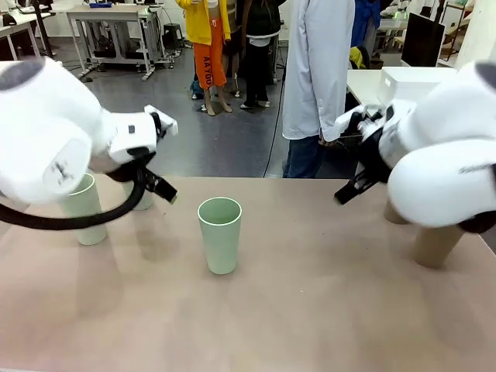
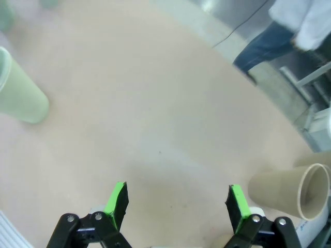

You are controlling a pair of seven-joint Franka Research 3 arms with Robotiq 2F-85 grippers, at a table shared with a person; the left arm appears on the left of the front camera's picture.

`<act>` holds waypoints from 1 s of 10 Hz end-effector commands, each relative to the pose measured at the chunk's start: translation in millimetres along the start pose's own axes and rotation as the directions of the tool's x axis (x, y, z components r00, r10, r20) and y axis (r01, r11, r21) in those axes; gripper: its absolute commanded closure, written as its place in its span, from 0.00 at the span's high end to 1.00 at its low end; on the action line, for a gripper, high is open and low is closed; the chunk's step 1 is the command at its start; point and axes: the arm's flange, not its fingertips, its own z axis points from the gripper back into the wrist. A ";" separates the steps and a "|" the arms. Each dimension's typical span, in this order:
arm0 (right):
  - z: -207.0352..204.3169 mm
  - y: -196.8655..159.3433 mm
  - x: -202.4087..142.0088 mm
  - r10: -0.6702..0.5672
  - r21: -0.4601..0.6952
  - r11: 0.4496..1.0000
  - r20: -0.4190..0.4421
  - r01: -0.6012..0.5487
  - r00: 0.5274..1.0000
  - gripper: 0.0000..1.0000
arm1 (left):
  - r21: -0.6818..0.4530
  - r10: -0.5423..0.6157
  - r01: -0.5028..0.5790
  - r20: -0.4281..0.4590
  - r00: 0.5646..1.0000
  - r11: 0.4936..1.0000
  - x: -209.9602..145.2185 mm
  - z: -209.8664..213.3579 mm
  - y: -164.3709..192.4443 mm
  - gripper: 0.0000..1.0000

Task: Stack the cups and store them in the basket.
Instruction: Pick up two Reusable plastic cups , one in each hand.

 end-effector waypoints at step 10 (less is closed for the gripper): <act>149.3 -172.2 -139.7 0.192 0.252 0.925 0.330 -0.282 0.924 1.00 | -0.343 -0.321 0.456 0.382 0.867 0.821 -149.0 155.1 120.7 1.00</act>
